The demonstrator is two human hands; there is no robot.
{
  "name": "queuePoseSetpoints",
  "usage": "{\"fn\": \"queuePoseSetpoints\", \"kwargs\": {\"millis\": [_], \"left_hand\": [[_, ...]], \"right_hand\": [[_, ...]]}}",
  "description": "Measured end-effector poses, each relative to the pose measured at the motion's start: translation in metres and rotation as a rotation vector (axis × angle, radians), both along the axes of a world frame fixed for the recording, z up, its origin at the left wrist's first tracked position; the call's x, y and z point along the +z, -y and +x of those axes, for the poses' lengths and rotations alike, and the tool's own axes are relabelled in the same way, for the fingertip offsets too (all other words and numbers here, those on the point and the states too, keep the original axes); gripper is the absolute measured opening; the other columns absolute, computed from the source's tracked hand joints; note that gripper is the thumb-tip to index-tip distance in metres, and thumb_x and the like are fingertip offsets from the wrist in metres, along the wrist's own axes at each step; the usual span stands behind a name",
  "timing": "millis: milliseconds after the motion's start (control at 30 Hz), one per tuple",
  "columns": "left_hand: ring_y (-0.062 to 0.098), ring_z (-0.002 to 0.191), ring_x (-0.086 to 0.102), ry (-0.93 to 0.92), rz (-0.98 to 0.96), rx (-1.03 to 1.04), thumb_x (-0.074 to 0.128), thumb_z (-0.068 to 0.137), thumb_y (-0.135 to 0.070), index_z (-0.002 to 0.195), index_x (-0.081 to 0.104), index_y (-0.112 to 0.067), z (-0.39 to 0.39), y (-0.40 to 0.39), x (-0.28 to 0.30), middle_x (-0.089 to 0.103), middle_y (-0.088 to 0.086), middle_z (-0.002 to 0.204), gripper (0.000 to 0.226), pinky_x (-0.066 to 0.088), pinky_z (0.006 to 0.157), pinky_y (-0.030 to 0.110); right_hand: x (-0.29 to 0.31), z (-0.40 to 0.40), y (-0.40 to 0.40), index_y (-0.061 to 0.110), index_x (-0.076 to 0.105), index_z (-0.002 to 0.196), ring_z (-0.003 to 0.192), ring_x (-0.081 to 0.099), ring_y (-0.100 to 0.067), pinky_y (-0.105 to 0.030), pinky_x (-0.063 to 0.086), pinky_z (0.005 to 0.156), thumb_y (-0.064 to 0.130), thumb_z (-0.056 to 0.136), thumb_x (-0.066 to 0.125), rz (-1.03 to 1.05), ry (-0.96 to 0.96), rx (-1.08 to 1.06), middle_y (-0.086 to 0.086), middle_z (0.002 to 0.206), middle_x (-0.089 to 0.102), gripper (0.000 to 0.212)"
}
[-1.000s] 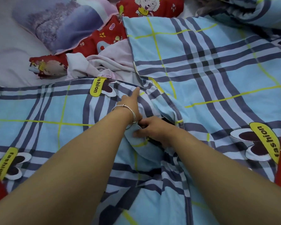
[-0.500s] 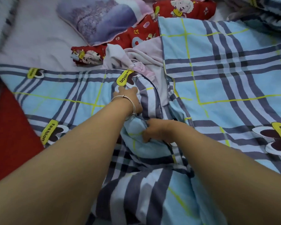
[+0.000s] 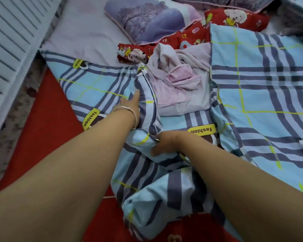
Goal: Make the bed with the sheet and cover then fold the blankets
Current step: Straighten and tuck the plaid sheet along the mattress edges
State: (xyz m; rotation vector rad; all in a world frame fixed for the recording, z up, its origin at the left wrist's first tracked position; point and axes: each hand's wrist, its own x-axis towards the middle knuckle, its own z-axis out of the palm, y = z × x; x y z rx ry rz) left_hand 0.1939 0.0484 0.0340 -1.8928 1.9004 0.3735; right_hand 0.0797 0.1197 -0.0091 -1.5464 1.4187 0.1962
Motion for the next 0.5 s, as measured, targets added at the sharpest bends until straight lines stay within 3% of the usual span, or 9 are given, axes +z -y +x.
{"fn": "queuePoseSetpoints", "kwargs": {"millis": [133, 267, 400, 500], "left_hand": [[0.05, 0.133, 0.028, 0.024, -0.006, 0.067, 0.044, 0.091, -0.004, 0.144, -0.016, -0.045, 0.037, -0.017, -0.005, 0.002, 0.02, 0.156, 0.089, 0.035, 0.102, 0.06], [0.046, 0.129, 0.033, 0.035, -0.056, 0.034, 0.038, 0.093, -0.005, 0.141, -0.016, -0.051, 0.069, -0.032, -0.006, 0.017, 0.02, 0.149, 0.086, 0.041, 0.095, 0.056], [0.044, 0.125, 0.036, 0.079, -0.11, 0.035, 0.035, 0.096, -0.005, 0.14, -0.018, -0.053, 0.098, -0.039, -0.003, 0.023, 0.021, 0.143, 0.083, 0.042, 0.081, 0.051], [0.041, 0.123, 0.038, 0.139, -0.109, 0.062, 0.041, 0.095, -0.007, 0.138, -0.018, -0.056, 0.116, -0.042, -0.006, 0.026, 0.02, 0.142, 0.088, 0.036, 0.07, 0.045]], "right_hand": [[0.011, 0.036, -0.012, 0.012, 0.056, 0.126, 0.095, 0.052, -0.022, -0.028, 0.039, 0.083, 0.037, 0.089, 0.056, -0.062, -0.029, 0.085, -0.011, 0.121, 0.06, 0.044], [0.025, 0.069, -0.016, 0.012, 0.049, 0.133, 0.12, 0.049, -0.026, -0.029, 0.035, 0.097, 0.03, 0.098, 0.044, -0.071, -0.01, 0.182, -0.011, 0.137, 0.051, 0.04], [0.025, 0.099, -0.013, 0.009, 0.052, 0.129, 0.11, 0.05, -0.025, -0.029, 0.037, 0.09, 0.028, 0.097, 0.048, -0.063, 0.049, 0.186, -0.012, 0.132, 0.054, 0.038], [0.016, 0.116, -0.011, 0.008, 0.051, 0.129, 0.097, 0.045, -0.02, -0.016, 0.036, 0.077, 0.023, 0.097, 0.049, -0.041, 0.173, 0.161, -0.009, 0.121, 0.057, 0.036]]}}
